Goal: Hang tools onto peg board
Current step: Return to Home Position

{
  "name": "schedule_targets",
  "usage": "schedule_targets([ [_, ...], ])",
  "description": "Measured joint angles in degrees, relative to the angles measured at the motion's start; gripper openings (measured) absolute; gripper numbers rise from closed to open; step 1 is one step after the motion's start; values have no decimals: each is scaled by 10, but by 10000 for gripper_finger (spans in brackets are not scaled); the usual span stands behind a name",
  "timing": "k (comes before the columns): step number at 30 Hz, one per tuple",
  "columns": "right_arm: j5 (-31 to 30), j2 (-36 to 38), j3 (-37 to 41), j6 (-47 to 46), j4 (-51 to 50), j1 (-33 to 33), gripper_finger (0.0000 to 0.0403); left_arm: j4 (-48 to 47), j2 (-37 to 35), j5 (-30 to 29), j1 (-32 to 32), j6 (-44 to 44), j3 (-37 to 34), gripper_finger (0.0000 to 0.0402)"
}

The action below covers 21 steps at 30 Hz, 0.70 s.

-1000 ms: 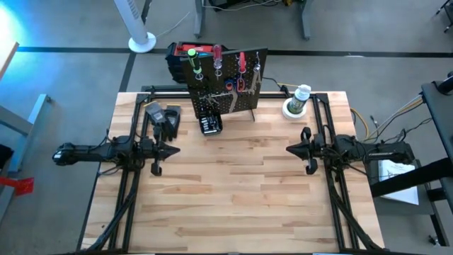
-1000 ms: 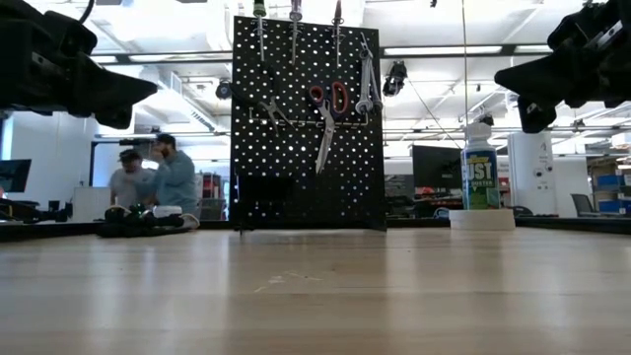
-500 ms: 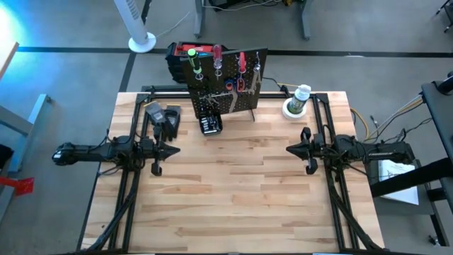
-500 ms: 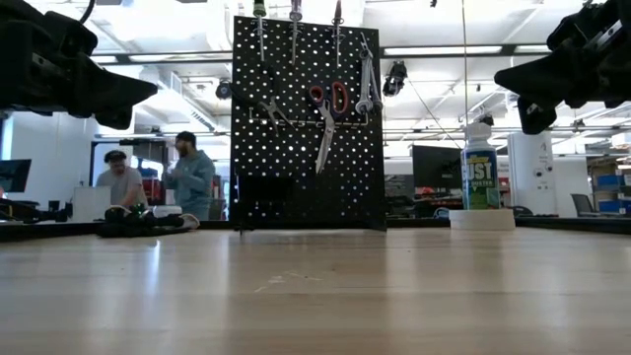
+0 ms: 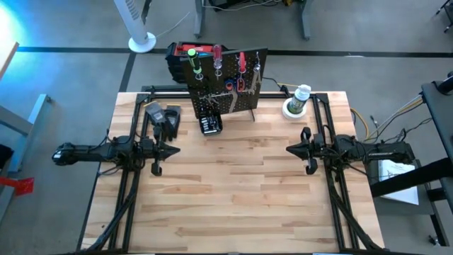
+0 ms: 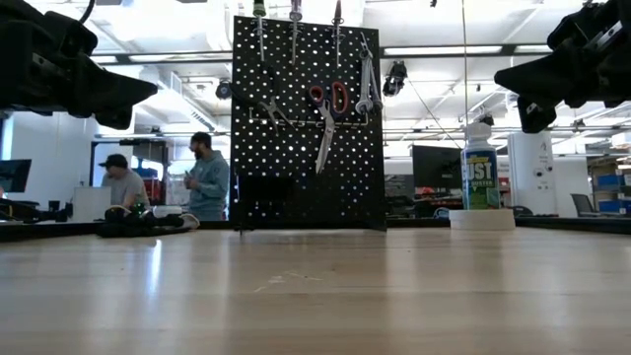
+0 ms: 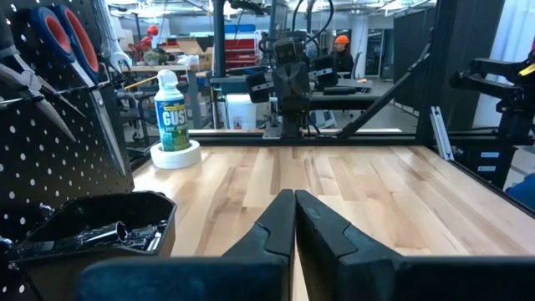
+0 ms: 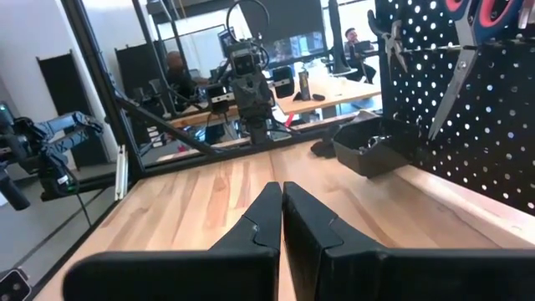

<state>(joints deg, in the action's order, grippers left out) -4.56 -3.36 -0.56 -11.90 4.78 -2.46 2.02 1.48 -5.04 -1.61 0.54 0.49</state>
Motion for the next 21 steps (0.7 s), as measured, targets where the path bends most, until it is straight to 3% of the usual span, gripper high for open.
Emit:
schedule_targets([
  [21, 0, -12, 0, 0, -2, 0, 0, 0, 0, 0, 0, 0, 0, 0],
])
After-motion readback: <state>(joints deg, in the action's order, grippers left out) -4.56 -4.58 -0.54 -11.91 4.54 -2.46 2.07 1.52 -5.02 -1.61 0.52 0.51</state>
